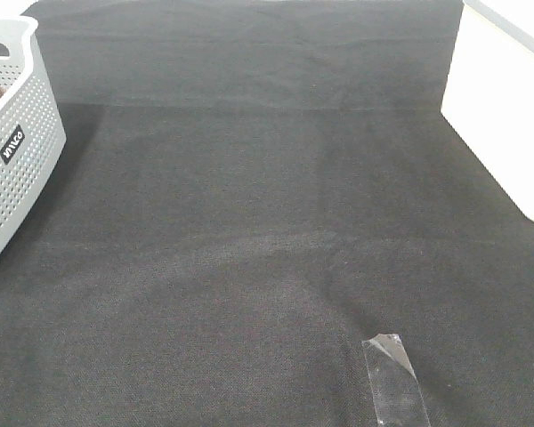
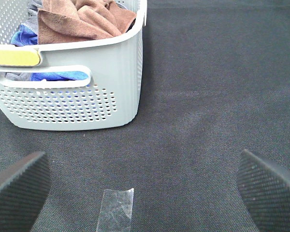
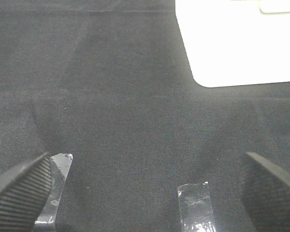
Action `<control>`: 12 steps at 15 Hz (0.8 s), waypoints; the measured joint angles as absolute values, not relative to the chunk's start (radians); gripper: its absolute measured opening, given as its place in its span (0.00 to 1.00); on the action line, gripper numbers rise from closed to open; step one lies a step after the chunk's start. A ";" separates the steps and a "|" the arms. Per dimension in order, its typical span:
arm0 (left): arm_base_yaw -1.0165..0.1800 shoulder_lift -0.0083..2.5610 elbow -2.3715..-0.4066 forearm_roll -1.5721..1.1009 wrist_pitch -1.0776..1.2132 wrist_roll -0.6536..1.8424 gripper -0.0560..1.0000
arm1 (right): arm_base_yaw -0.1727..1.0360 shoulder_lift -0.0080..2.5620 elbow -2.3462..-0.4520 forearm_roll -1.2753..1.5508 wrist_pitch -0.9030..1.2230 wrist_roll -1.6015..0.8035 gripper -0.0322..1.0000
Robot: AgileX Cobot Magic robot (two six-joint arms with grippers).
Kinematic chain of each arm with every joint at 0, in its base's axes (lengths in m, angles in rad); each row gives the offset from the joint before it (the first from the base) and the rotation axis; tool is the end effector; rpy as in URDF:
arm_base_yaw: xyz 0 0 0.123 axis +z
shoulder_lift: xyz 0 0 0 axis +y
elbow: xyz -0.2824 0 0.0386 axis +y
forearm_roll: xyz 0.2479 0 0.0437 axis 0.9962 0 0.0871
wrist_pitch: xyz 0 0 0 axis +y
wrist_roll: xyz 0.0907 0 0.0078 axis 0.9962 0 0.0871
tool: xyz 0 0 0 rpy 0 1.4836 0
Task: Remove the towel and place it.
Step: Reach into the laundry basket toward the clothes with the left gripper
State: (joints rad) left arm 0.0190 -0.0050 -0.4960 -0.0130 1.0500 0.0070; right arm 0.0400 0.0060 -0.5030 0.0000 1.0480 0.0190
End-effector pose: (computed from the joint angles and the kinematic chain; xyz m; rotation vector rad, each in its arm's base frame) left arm -0.0047 -0.0011 0.2769 -0.0117 2.0325 0.0008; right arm -0.0037 -0.0001 0.2791 -0.0214 2.0347 0.0371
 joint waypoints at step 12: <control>0.019 -0.005 -0.496 -0.013 1.050 0.007 0.99 | 0.040 0.006 -0.503 0.000 1.048 0.020 0.97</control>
